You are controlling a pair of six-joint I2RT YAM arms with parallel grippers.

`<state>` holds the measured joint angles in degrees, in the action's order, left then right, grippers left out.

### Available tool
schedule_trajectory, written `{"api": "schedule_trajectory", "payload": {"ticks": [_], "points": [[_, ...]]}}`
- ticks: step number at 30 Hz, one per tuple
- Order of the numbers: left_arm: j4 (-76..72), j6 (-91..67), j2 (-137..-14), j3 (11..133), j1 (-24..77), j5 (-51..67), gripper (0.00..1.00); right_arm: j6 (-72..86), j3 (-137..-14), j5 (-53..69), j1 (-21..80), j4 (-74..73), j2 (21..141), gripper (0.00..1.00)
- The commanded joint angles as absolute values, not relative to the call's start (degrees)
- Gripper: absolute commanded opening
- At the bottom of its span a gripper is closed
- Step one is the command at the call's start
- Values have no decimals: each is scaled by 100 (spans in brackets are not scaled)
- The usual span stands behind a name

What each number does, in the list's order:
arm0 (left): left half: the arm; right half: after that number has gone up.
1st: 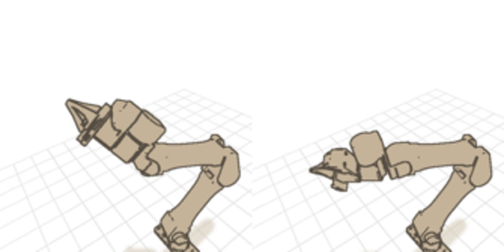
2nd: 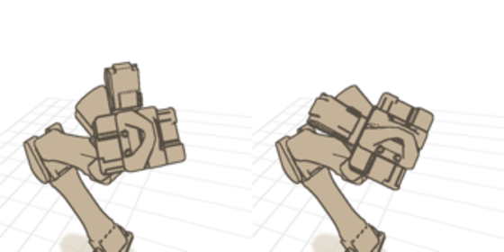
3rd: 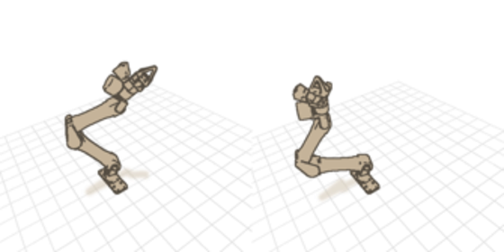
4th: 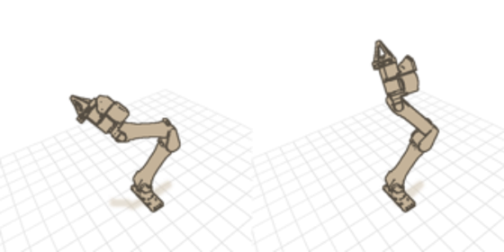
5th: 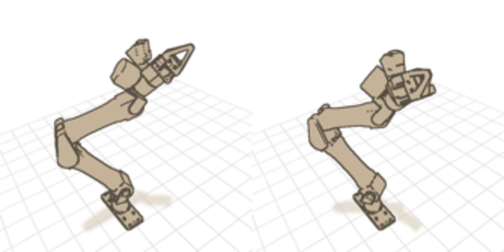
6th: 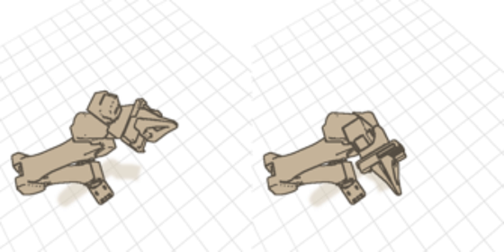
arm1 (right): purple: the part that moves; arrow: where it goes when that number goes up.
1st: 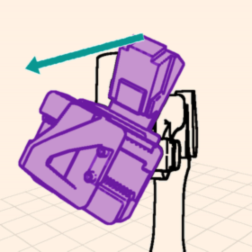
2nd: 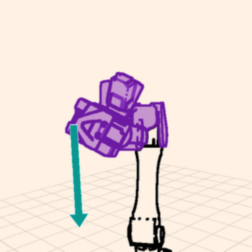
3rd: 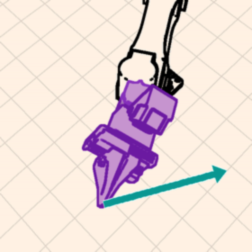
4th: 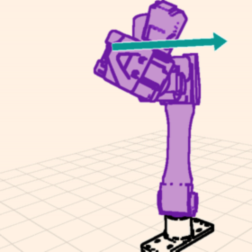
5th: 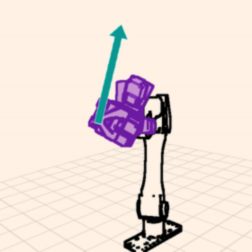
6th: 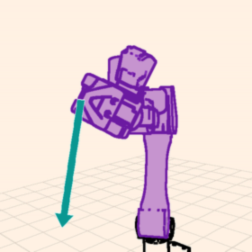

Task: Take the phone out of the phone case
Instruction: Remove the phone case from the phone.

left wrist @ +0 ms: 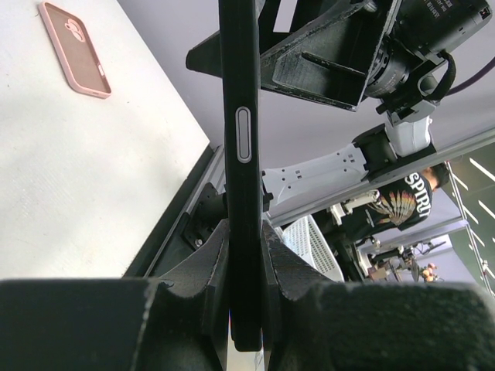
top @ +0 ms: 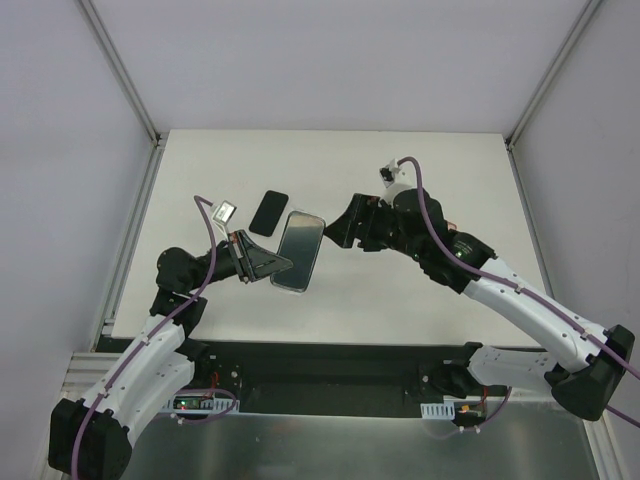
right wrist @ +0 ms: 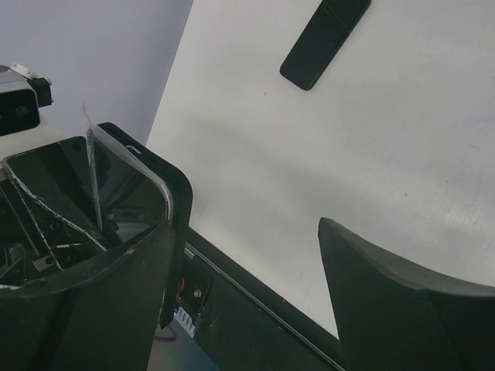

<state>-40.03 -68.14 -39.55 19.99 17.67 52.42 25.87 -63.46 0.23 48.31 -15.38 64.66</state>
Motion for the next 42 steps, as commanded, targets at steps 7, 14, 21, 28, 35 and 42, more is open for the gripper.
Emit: {"api": "schedule_trajectory", "payload": {"ticks": [7, 14, 21, 28, 35, 42], "points": [[-4579, -6812, -3823, 2048, 1811, 5265, 0, 2514, -6715, 79, 4896, -1432, 6425, 78], [-4579, -6838, -3753, 2074, 1811, 5265, 0, 2522, -6636, 44, 4896, -1450, 6539, 78], [-4781, -6970, -3709, 1890, 1811, 5221, 0, 2540, -6504, -272, 4895, -1468, 6460, 78], [-4746, -6961, -3700, 1951, 1811, 5221, 0, 2557, -6451, -325, 4896, -1485, 6469, 78], [-4720, -6935, -3735, 1986, 1810, 5238, 0, 2540, -6398, -413, 4896, -1494, 6398, 78], [-4729, -6926, -3770, 2013, 1802, 5247, 0, 2549, -6416, -246, 4896, -1415, 6460, 77]]}}
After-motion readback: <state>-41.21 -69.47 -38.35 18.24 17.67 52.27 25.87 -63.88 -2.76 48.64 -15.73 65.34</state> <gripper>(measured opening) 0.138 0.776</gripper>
